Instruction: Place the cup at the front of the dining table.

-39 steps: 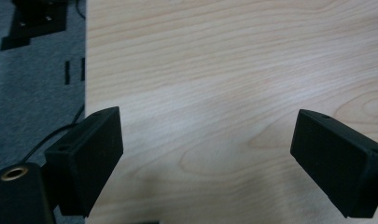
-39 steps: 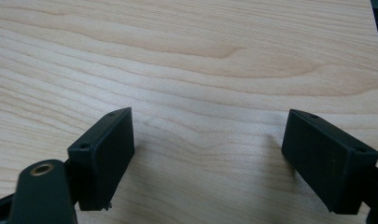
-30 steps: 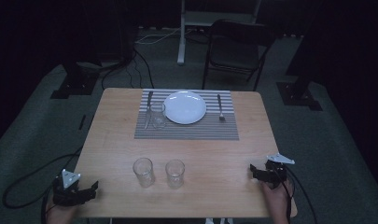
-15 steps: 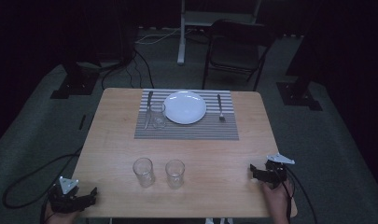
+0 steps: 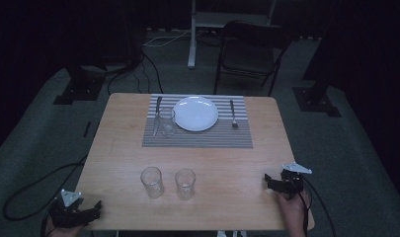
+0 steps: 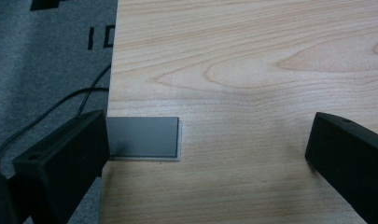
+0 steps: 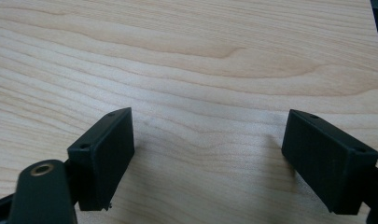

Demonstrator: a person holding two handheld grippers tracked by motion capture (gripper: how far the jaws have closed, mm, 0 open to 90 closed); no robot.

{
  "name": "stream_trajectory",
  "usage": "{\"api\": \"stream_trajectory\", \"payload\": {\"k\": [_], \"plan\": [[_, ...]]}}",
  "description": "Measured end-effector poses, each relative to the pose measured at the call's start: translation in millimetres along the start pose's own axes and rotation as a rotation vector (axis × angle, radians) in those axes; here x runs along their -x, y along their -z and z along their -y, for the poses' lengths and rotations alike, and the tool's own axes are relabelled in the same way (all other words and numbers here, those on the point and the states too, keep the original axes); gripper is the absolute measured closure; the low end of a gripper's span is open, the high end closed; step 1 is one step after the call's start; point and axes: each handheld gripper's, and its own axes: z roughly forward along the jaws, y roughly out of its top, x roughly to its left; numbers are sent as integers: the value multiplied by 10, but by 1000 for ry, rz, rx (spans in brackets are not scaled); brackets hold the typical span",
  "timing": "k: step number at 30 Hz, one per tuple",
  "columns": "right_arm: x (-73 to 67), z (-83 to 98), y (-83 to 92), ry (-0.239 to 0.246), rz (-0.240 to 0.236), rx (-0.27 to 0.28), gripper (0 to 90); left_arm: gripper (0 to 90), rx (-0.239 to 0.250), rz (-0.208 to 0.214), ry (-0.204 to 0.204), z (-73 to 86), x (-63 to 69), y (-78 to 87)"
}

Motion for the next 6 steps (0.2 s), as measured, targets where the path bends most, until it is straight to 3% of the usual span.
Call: {"api": "stream_trajectory", "payload": {"k": [6], "plan": [[0,-1,0,-1,0,0,166,1,3,18,9,3,-16,-10]]}}
